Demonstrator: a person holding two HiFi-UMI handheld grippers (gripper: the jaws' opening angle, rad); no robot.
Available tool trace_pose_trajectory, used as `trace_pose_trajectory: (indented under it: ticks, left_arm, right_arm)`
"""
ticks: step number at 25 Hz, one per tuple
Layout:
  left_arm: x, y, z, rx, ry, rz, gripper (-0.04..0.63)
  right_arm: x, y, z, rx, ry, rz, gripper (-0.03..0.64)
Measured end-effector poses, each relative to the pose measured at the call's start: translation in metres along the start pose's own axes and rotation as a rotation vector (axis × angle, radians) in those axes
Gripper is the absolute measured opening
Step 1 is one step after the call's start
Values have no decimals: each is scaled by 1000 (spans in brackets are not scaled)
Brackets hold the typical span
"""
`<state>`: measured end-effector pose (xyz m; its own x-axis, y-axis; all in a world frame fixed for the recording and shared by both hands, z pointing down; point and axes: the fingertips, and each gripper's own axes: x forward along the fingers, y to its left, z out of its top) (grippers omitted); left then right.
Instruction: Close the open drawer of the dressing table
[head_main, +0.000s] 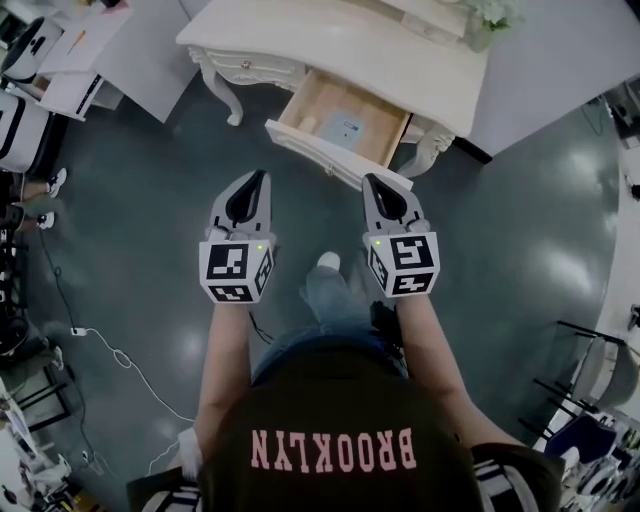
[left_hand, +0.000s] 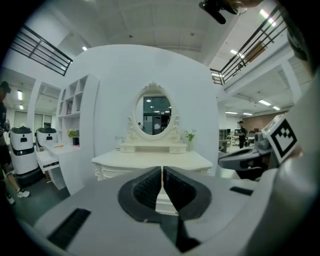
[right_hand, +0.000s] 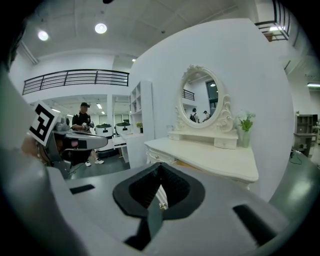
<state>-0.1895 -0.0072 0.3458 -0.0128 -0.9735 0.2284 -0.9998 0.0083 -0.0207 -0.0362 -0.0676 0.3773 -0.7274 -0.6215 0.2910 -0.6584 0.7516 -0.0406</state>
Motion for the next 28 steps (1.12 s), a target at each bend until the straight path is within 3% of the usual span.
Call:
trace_pose_trajectory:
  ticks: [8, 14, 24, 28]
  left_arm:
    - [71, -2, 10, 26, 29, -130, 11]
    - [111, -27, 14, 30, 55, -226, 11]
    - [139, -51, 2, 6, 90, -292, 11]
    - [163, -41, -23, 19, 136, -328, 11]
  right_arm:
    - [29, -44, 11, 67, -2, -121, -2]
    - [26, -77, 2, 115, 31, -209, -2]
    - [14, -87, -19, 175, 78, -271, -2]
    - [38, -88, -46, 221, 127, -307, -2]
